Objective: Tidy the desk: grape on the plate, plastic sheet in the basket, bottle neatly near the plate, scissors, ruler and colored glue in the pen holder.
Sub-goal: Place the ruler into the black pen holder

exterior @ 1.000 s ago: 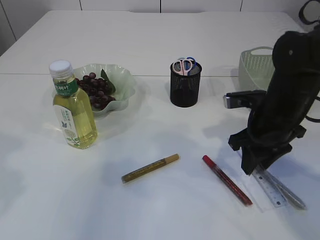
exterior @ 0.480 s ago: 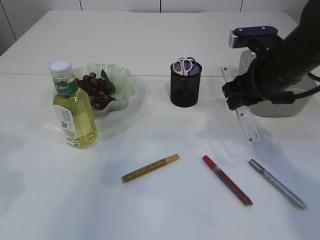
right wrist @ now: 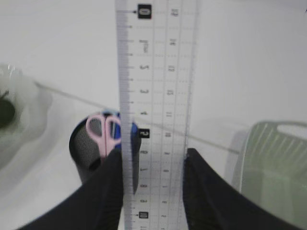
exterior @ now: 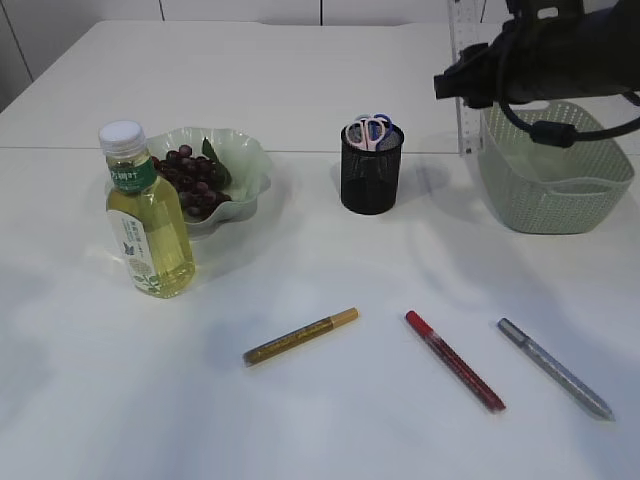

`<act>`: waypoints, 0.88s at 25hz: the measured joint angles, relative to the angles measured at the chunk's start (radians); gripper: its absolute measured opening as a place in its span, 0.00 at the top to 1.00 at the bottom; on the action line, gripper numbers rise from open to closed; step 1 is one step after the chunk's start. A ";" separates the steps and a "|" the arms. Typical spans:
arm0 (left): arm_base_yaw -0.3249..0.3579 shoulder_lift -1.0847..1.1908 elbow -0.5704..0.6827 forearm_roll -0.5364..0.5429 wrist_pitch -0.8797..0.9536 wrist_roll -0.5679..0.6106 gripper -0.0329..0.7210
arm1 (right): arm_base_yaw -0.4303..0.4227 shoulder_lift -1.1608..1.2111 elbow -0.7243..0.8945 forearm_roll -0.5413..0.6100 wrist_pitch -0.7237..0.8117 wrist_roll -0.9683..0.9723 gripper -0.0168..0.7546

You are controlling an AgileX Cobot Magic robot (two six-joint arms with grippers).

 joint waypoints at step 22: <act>0.000 0.000 0.000 0.023 0.000 0.000 0.38 | 0.100 0.363 -0.330 -0.021 -0.287 0.089 0.59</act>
